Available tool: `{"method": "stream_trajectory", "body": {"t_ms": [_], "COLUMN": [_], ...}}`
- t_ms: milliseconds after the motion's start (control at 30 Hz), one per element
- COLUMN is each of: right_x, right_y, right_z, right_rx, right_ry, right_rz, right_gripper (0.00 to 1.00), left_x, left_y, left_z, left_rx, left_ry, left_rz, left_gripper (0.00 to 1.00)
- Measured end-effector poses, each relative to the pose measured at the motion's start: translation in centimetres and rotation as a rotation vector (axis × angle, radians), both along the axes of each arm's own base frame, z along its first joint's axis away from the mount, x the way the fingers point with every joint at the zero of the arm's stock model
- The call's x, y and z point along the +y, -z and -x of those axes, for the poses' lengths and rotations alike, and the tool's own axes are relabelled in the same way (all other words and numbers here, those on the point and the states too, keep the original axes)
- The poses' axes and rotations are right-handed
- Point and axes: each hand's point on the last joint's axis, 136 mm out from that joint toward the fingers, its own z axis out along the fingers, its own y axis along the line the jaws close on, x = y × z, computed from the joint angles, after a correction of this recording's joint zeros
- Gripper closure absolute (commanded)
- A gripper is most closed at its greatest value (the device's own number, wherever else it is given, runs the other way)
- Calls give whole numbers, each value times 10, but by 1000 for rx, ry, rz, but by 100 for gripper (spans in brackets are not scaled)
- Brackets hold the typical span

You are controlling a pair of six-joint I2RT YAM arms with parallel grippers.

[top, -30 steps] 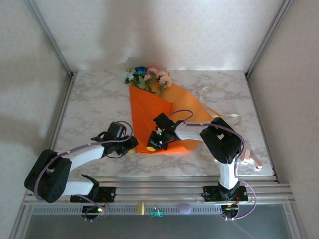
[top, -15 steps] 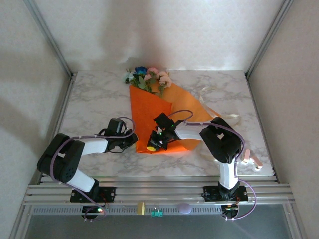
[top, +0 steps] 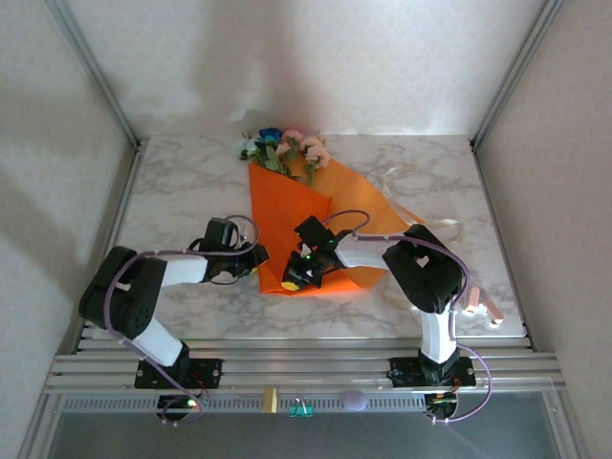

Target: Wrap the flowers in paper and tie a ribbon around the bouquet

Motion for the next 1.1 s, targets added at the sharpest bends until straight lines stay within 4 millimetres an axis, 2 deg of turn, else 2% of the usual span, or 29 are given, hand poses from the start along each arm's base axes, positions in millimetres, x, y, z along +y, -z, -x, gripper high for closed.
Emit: {"method": "stream_trajectory", "body": {"t_ms": [133, 200, 233, 300, 400, 467, 600, 667, 733, 800, 867, 933, 1000, 1033, 1100], "right_x": [0, 0, 0, 0, 0, 0, 0, 0, 0, 0, 0, -1, -1, -1, -1], "right_y": [0, 0, 0, 0, 0, 0, 0, 0, 0, 0, 0, 0, 0, 0, 0], "right_z": [-1, -1, -1, -1, -1, -1, -1, -1, -1, -1, -2, -1, -1, -1, -1], "right_rx": [0, 1, 0, 2, 4, 5, 6, 8, 9, 8, 6, 7, 6, 5, 4], "right_ry": [-2, -4, -4, -4, -4, -4, -4, -4, -5, -7, -9, -10, -12, -15, -17], "right_rz": [0, -1, -2, 0, -2, -1, 0, -2, -3, -4, -5, -4, -4, -4, -3], "right_gripper": [100, 100, 100, 100, 100, 100, 100, 100, 100, 100, 100, 100, 100, 100, 100], "left_x": [3, 2, 2, 1, -5, -3, 5, 10, 12, 12, 11, 7, 7, 7, 9], "left_y": [6, 5, 6, 4, -7, -8, -3, 1, 2, 2, 1, -8, -12, -12, -10], "left_z": [-16, -19, -18, -19, -30, -39, -65, -77, -79, -79, -80, -86, -96, -100, -109], "left_rx": [-10, -16, -15, -21, -52, -64, -88, -105, -105, -108, -112, -134, -162, -161, -170], "left_ry": [6, 20, 22, 32, 48, 38, 13, 4, 4, 8, 14, 25, 23, 22, 10], "left_rz": [-18, -19, -19, -13, 15, 18, 17, 7, 14, 16, 33, 65, 68, 76, 72], "left_gripper": [99, 98, 92, 63, 59, 64, 88, 94, 99, 94, 68, 62, 63, 68, 88]}}
